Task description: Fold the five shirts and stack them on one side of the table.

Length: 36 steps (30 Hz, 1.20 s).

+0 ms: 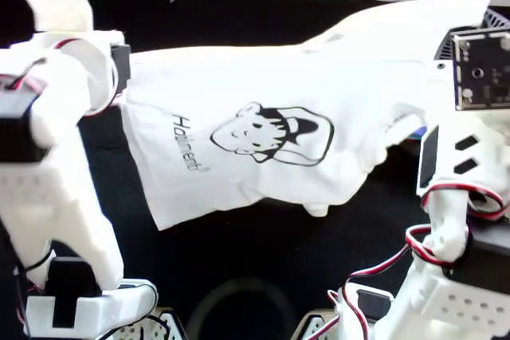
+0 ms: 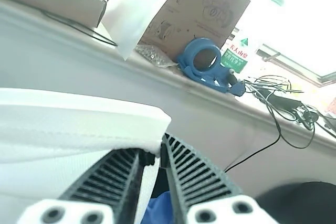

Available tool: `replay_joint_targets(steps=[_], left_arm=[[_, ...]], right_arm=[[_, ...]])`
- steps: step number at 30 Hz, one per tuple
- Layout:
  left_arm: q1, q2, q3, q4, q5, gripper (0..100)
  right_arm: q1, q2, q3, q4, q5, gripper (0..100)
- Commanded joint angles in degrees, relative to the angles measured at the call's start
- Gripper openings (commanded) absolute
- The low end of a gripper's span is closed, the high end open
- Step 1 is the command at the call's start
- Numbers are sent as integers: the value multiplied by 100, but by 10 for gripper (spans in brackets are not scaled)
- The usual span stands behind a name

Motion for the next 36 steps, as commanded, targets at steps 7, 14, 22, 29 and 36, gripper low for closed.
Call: replay_joint_targets(steps=[7,14,22,29,36], left_arm=[[-101,-998,-400,35,-97,9],[-110,-2149,875,26,-97,9],[-110,-3134,2176,-9,-105,9],[-119,-3644,2211,-18,-105,9],[-866,-2905,2343,-396,-105,9]], right_arm=[[48,-224,-1147,435,-62,5],[48,-1226,-1543,664,-26,5],[57,-1965,-1543,629,-9,5],[48,-1965,-1490,637,-53,5],[-13,-1200,-154,-84,-62,5]])
